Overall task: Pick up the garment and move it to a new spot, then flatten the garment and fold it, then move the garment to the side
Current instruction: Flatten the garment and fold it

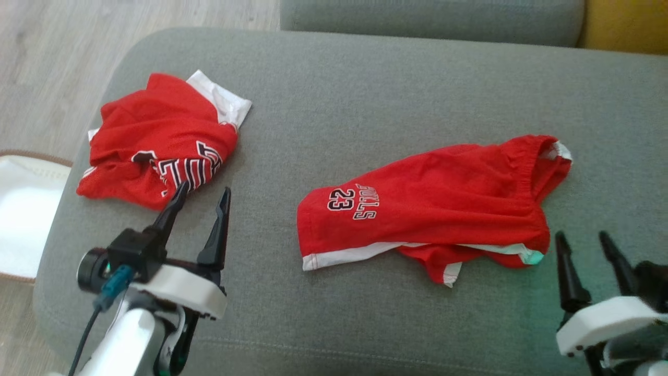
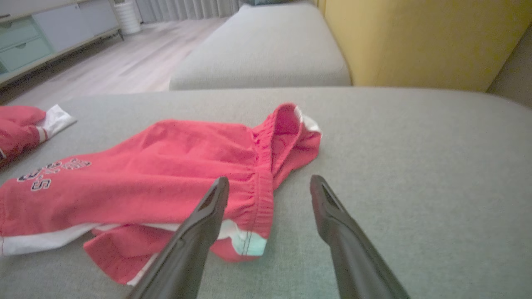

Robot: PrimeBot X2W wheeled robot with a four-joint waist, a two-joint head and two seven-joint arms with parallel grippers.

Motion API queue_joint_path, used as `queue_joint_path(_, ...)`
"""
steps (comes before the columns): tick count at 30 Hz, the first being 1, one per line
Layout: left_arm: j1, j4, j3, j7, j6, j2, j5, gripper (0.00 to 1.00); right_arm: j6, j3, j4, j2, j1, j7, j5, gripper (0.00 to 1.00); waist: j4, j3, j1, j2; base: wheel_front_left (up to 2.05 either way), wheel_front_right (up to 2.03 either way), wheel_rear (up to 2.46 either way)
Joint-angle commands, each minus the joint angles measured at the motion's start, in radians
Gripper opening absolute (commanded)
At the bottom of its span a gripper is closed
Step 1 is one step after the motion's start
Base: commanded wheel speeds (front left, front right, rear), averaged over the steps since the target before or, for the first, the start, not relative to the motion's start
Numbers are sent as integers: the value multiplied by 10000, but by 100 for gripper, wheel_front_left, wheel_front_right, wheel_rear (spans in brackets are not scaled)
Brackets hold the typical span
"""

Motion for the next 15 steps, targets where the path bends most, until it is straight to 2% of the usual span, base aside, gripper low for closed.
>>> queue_joint_path(1, -195, -370, 416, -117, 92, 298, 60, 100, 75, 184, -617, -101, -141, -339, -108, 100, -76, -123, 0, -1, 0, 0, 0)
queue_joint_path(8, 225, -642, 462, 34, 396, 422, 45, 100, 75, 846, -1668, -56, -129, -1164, -413, 100, -204, -494, 0, -1, 0, 0, 0)
queue_joint_path(15, 554, -956, 474, 224, 654, 510, 23, 100, 75, 1063, -1678, -51, 162, -1288, 32, 100, -179, -746, 0, -1, 0, 0, 0)
